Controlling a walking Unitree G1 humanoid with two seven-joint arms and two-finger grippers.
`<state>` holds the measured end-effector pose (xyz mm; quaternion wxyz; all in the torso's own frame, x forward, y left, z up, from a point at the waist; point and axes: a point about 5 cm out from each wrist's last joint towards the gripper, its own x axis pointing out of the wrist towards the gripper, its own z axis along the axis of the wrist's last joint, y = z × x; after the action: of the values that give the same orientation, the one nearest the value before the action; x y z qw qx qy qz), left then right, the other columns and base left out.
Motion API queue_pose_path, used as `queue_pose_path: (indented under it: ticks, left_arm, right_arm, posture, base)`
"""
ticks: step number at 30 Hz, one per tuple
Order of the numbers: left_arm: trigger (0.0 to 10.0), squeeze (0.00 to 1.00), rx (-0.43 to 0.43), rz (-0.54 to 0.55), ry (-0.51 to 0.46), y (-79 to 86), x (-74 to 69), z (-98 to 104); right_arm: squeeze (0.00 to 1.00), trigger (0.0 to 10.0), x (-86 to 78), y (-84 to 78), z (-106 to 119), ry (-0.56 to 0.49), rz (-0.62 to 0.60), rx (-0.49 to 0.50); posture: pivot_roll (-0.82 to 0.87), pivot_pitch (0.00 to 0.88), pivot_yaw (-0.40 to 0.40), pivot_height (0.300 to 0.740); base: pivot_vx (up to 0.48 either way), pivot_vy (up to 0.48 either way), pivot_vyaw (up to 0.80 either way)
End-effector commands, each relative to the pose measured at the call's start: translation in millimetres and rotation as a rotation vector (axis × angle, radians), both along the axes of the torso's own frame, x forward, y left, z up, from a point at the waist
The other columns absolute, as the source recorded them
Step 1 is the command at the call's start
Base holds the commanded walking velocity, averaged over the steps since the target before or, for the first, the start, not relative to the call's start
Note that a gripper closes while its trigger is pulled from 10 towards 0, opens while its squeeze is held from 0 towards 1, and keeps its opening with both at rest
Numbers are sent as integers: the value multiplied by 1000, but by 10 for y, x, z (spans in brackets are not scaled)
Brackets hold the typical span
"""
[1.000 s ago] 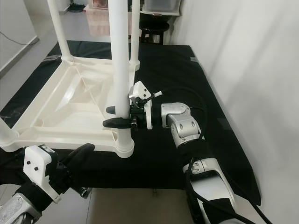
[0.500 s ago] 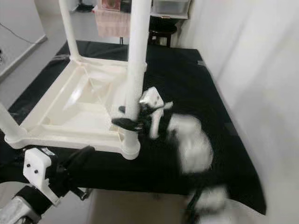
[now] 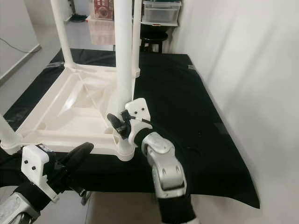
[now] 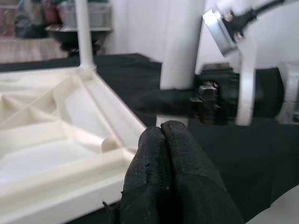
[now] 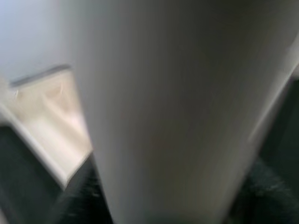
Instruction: Building children table
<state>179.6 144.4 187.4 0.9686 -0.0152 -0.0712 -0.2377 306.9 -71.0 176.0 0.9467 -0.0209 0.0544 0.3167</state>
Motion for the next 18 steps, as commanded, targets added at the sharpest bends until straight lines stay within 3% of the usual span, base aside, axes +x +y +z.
queue_pose_path:
  ticks: [1, 5, 6, 7, 8, 9, 13, 18]
  left_arm:
    - [10000, 0, -2, 3, 15, -5, 11, -36]
    - [10000, 0, -4, -1, 17, -7, 16, -39]
    - [10000, 0, -6, -4, 18, -10, 20, -41]
    - [10000, 0, -6, -4, 18, -10, 20, -41]
    - [10000, 0, -8, -8, 21, -17, 26, -45]
    - [10000, 0, -9, -8, 21, -18, 26, -46]
    - [10000, 0, -9, -9, 22, -19, 25, -47]
    - [10000, 0, -9, -10, 26, -22, 13, -55]
  right_arm:
    - [1000, 10000, 21, 26, 46, 8, 53, 21]
    - [1000, 10000, 54, 27, 165, -28, 123, 49]
    - [1000, 10000, 71, 25, 255, -53, 226, 69]
    - [1000, 10000, 71, 25, 255, -53, 226, 69]
    - [133, 10000, 66, -27, 375, -108, 487, 38]
    - [0, 10000, 76, -69, 389, -108, 574, 19]
    - [0, 10000, 98, -109, 393, -102, 632, 6]
    - [0, 10000, 282, -163, 421, -78, 722, 5]
  posture:
    - [42, 83, -79, 740]
    - [37, 76, -72, 740]
    - [36, 75, -70, 740]
    - [36, 75, -70, 740]
    - [38, 69, -68, 740]
    - [38, 69, -68, 740]
    - [38, 69, -68, 740]
    - [51, 68, -63, 740]
  base:
    - [0, 0, 0]
    - [0, 0, 0]
    - [0, 0, 0]
    - [0, 0, 0]
    - [0, 0, 0]
    - [0, 0, 0]
    - [0, 0, 0]
    - [0, 0, 0]
